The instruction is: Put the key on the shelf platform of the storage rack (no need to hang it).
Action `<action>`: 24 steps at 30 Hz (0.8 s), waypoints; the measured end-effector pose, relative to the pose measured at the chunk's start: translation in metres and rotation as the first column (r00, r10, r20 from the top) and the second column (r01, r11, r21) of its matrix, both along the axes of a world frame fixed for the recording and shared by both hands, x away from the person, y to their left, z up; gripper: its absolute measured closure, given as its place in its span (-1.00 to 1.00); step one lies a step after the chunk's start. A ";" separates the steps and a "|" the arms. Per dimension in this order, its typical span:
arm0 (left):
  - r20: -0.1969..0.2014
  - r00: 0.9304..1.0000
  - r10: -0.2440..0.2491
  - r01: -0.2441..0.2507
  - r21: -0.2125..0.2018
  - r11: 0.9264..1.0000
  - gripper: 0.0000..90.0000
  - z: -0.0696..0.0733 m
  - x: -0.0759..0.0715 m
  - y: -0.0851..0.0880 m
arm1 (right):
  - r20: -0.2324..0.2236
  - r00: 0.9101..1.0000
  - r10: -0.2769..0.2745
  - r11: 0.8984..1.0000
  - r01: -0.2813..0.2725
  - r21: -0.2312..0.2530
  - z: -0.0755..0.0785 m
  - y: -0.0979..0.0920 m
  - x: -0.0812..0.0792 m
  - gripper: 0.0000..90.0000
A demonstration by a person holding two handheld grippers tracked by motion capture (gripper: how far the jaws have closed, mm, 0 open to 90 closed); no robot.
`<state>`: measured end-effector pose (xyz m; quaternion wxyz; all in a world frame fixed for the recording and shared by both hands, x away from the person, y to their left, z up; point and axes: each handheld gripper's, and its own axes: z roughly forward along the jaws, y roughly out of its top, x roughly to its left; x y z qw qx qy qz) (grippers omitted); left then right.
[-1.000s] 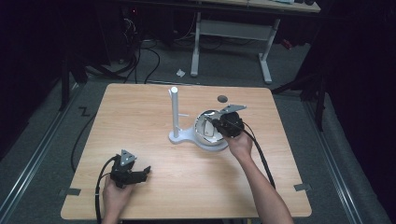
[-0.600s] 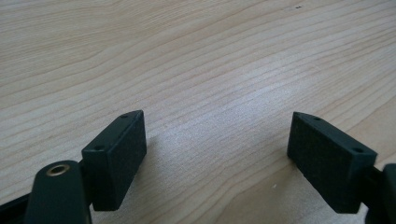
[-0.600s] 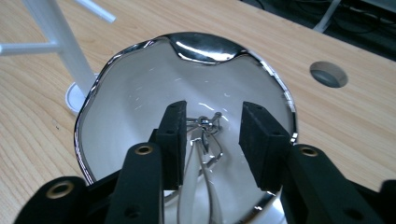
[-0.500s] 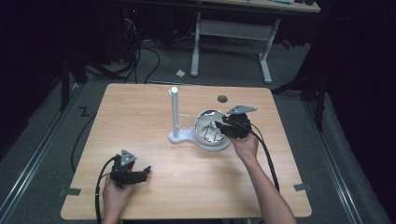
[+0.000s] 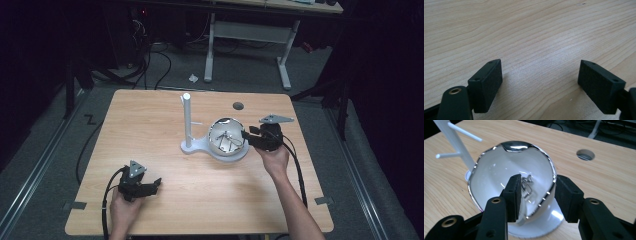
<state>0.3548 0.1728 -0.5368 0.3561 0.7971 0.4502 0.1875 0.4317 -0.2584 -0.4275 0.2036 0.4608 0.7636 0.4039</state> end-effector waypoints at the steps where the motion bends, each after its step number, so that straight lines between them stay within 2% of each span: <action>1: 0.000 1.000 0.000 0.000 0.001 1.000 -0.55 0.000 0.000 0.000 | 0.004 1.000 -0.007 1.000 0.007 0.002 0.003 -0.004 -0.003 0.27; 5: 0.002 1.000 0.001 -0.001 0.001 1.000 -0.55 0.000 0.000 0.000 | 0.021 1.000 -0.009 1.000 0.009 0.007 0.007 -0.010 -0.009 0.27; 9: 0.002 1.000 0.002 -0.002 0.002 1.000 -0.55 0.000 0.000 0.000 | 0.016 1.000 -0.015 1.000 0.015 0.007 0.008 -0.014 -0.011 0.27; 11: 0.002 1.000 0.002 -0.002 0.001 1.000 -0.55 0.000 0.000 0.000 | 0.030 0.999 -0.027 0.999 0.026 0.033 0.009 -0.019 -0.017 0.27; 18: 0.000 1.000 0.001 -0.001 -0.002 1.000 -0.55 0.000 0.000 0.000 | 0.004 0.999 -0.051 0.998 0.050 0.047 0.004 -0.033 -0.028 0.23; 24: 0.000 1.000 0.003 -0.003 -0.001 1.000 -0.55 0.000 0.000 0.000 | 0.011 0.998 -0.070 0.995 0.069 0.067 0.002 -0.046 -0.036 0.21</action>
